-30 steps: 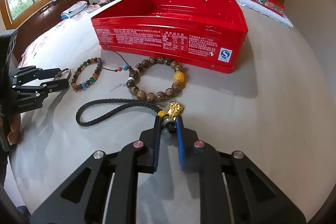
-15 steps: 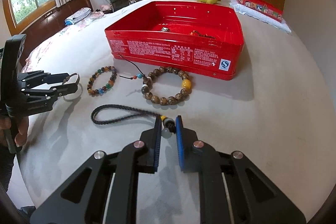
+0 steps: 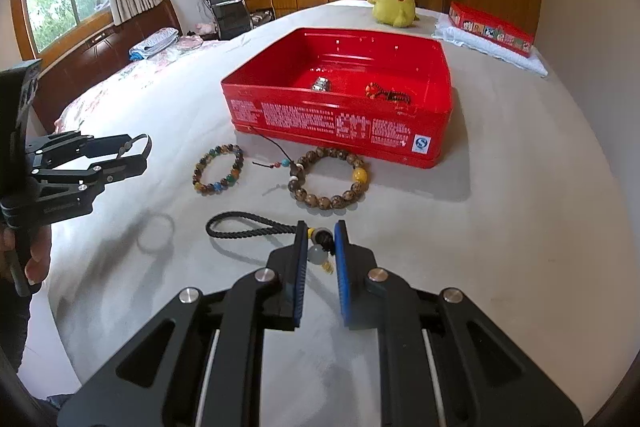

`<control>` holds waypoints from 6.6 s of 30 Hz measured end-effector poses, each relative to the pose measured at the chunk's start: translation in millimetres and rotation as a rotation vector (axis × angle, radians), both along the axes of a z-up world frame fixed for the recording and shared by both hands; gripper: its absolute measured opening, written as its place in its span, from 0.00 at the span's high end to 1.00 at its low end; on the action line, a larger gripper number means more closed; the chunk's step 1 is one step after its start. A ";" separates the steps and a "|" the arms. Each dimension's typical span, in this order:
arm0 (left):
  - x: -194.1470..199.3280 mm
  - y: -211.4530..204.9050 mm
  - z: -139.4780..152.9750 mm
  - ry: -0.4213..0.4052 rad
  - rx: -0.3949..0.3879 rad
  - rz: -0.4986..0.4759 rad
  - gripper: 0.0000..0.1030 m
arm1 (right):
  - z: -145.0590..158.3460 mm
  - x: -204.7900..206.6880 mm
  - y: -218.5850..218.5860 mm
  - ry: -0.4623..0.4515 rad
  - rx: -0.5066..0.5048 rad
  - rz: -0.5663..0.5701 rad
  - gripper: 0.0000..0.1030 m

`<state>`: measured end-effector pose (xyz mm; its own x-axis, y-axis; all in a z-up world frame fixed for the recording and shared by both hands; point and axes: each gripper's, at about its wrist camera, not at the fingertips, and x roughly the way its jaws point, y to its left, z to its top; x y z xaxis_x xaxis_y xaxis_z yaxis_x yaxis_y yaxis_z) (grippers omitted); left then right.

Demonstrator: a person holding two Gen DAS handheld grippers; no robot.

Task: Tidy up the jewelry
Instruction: 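Carry bangle and cord pendant into the red box and open both tools, then grasp the multicolour bead bracelet with the left tool while the right tool grasps the brown wooden bead bracelet, then carry both bead bracelets into the red box and open both tools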

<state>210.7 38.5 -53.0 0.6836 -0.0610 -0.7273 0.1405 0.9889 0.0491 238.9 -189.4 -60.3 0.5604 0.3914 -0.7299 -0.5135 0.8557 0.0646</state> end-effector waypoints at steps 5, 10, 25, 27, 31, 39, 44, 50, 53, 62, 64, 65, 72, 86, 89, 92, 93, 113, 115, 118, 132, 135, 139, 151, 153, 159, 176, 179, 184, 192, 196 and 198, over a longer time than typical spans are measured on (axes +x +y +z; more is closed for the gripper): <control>-6.9 -6.8 17.4 -0.040 0.002 -0.021 0.53 | 11.2 -7.5 -2.3 -0.020 0.010 0.000 0.89; -10.8 -14.6 29.0 -0.067 0.009 -0.043 0.53 | 25.3 -12.0 -4.6 -0.042 0.025 0.000 0.89; -2.6 -28.7 53.8 -0.118 0.013 -0.086 0.53 | 66.3 -10.9 -7.9 -0.119 0.039 -0.002 0.89; -0.2 -29.5 57.3 -0.125 0.014 -0.091 0.53 | 71.7 -8.0 -7.3 -0.127 0.038 0.000 0.89; 5.8 -31.1 64.7 -0.138 0.016 -0.097 0.53 | 83.5 -1.1 -3.8 -0.148 0.016 0.013 0.89; 30.7 -35.0 77.8 -0.153 0.029 -0.112 0.53 | 108.8 20.9 0.4 -0.182 0.016 0.026 0.89; 62.3 -33.6 87.5 -0.148 0.025 -0.126 0.53 | 124.5 44.1 3.8 -0.186 0.036 0.018 0.89; 102.6 -39.7 92.5 -0.140 0.035 -0.138 0.53 | 135.1 82.2 13.3 -0.187 0.044 0.000 0.89; 122.7 -42.4 89.6 -0.125 0.038 -0.141 0.53 | 133.7 101.9 15.8 -0.185 0.046 -0.010 0.89; 176.8 -45.5 56.9 -0.046 0.032 -0.132 0.53 | 111.3 162.8 22.9 -0.115 0.047 -0.052 0.89; 187.7 -45.7 45.7 -0.020 0.027 -0.131 0.53 | 98.7 175.8 25.1 -0.085 0.045 -0.065 0.89; 193.8 -45.6 39.3 -0.004 0.023 -0.130 0.53 | 90.8 182.9 26.4 -0.066 0.044 -0.071 0.89; 215.3 -46.4 8.8 0.060 0.000 -0.142 0.53 | 48.7 210.0 33.5 0.016 0.032 -0.096 0.89; 230.4 -50.1 -38.5 0.165 -0.031 -0.155 0.52 | -8.8 218.5 43.5 0.121 -0.009 -0.099 0.86; 229.1 -49.9 -36.7 0.160 -0.026 -0.150 0.51 | -12.0 216.6 41.1 0.131 -0.013 -0.102 0.82; 222.8 -50.7 -31.8 0.150 -0.020 -0.159 0.41 | -9.4 210.8 37.1 0.131 -0.007 -0.101 0.81; 219.0 -50.9 -29.4 0.137 -0.010 -0.158 0.38 | -7.2 207.5 35.7 0.127 -0.003 -0.101 0.77; 83.9 9.3 -41.1 0.126 -0.037 -0.078 0.32 | -20.7 74.0 12.6 0.106 0.071 -0.050 0.68; 85.6 8.1 -53.0 0.160 -0.044 -0.074 0.35 | -33.9 76.0 12.1 0.135 0.070 -0.071 0.68; 89.4 4.9 -63.2 0.177 -0.037 -0.073 0.37 | -40.6 83.7 12.4 0.144 0.073 -0.100 0.68; 79.7 2.8 -66.6 0.146 -0.018 -0.065 0.93 | -58.9 64.6 22.1 0.130 -0.071 -0.052 0.80; 73.9 3.1 -65.7 0.142 -0.027 -0.070 0.93 | -57.3 55.3 12.5 0.149 -0.063 -0.047 0.84; 63.7 1.8 -64.5 0.145 -0.037 -0.085 0.93 | -55.7 45.5 7.2 0.156 -0.060 -0.032 0.90; 43.2 9.0 -61.2 0.168 -0.057 -0.099 0.87 | -50.6 31.6 -7.2 0.169 -0.031 -0.017 0.87; 44.6 8.2 -60.1 0.166 -0.061 -0.098 0.65 | -49.6 32.0 -7.5 0.168 -0.031 -0.019 0.84; 54.5 0.8 -65.8 0.160 -0.017 -0.100 0.56 | -51.8 34.3 -5.4 0.159 -0.033 -0.031 0.72; 43.2 0.0 -57.3 0.113 -0.024 -0.087 0.93 | -50.9 28.7 2.8 0.109 -0.078 -0.017 0.90; 40.3 3.0 -50.3 0.101 -0.034 -0.088 0.93 | -43.9 25.9 2.6 0.096 -0.067 -0.015 0.90; 34.3 2.4 -37.8 0.078 -0.035 -0.097 0.93 | -24.9 18.5 1.8 0.058 -0.046 -0.010 0.90; 23.3 -1.7 -18.1 0.039 -0.040 -0.112 0.93 | -1.1 9.5 -1.4 0.012 -0.023 -0.008 0.90; 18.0 -3.8 -8.3 0.019 -0.040 -0.116 0.93 | 10.3 5.5 -2.7 -0.006 -0.008 -0.008 0.90; 15.9 -4.7 -4.3 0.011 -0.039 -0.118 0.93 | 14.2 3.1 -3.8 -0.013 -0.004 -0.006 0.90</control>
<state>226.6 33.8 -57.2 0.6617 -0.1691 -0.7304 0.2564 0.9665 0.0085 242.0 -193.2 -46.1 0.5723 0.3850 -0.7240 -0.5091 0.8590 0.0543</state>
